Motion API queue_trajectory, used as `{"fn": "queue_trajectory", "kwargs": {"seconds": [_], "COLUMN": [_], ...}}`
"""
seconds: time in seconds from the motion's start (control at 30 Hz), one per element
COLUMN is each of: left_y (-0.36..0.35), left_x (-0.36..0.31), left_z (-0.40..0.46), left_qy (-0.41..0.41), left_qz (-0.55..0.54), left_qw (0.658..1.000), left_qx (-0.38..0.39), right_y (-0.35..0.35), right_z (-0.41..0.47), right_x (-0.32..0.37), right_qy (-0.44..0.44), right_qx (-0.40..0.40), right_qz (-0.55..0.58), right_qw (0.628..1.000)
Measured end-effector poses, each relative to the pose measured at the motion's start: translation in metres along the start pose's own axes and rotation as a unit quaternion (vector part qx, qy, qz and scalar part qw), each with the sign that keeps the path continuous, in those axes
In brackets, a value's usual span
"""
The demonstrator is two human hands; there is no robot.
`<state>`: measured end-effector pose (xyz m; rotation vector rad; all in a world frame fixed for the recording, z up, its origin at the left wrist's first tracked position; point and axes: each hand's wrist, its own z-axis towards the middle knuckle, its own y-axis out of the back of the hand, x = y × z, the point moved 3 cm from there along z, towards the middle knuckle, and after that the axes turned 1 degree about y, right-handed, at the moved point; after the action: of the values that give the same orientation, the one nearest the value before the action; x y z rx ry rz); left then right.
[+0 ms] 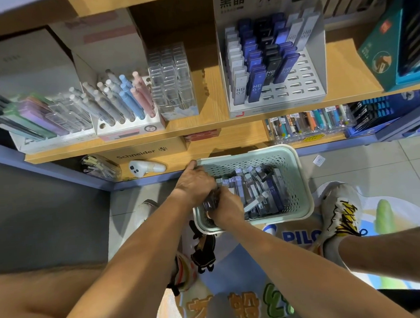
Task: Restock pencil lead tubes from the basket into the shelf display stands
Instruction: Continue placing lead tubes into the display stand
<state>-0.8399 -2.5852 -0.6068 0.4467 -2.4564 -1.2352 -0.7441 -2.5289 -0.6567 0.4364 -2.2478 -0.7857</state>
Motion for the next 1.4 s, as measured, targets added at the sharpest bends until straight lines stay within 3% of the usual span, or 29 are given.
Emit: {"fn": "queue_trajectory", "kwargs": {"seconds": [0.37, 0.57, 0.77, 0.9, 0.97, 1.13, 1.23, 1.33, 1.4], "left_y": [0.000, 0.004, 0.001, 0.016, 0.040, 0.119, 0.154, 0.173, 0.178], "left_x": [0.002, 0.012, 0.010, 0.001, -0.007, -0.020, -0.024, -0.029, -0.034], "left_z": [0.001, -0.003, -0.020, -0.037, -0.053, -0.094, -0.110, -0.118, -0.118], "left_qy": [-0.003, 0.007, 0.138, 0.178, 0.125, 0.004, -0.002, 0.001, 0.011], "left_qz": [-0.048, -0.280, -0.546, -0.746, -0.798, -0.818, -0.830, -0.841, -0.846], "left_qw": [0.999, 0.959, 0.821, 0.640, 0.589, 0.572, 0.546, 0.525, 0.514], "left_qx": [-0.018, -0.045, -0.093, -0.037, 0.008, -0.060, -0.112, -0.130, -0.139], "right_y": [-0.002, 0.003, 0.033, 0.095, 0.133, 0.223, 0.277, 0.315, 0.335], "right_z": [-0.005, -0.003, -0.003, -0.022, -0.035, -0.075, -0.097, -0.107, -0.097], "right_x": [0.000, -0.001, -0.015, -0.007, 0.000, 0.028, 0.042, 0.046, 0.040], "right_qy": [0.016, 0.031, 0.058, 0.072, 0.097, 0.166, 0.201, 0.178, 0.177], "right_qx": [-0.012, -0.010, 0.041, 0.107, 0.126, 0.122, 0.098, 0.108, 0.026], "right_qz": [-0.021, 0.000, 0.186, 0.315, 0.332, 0.280, 0.284, 0.393, 0.382], "right_qw": [1.000, 0.999, 0.980, 0.940, 0.930, 0.938, 0.932, 0.895, 0.907]}}
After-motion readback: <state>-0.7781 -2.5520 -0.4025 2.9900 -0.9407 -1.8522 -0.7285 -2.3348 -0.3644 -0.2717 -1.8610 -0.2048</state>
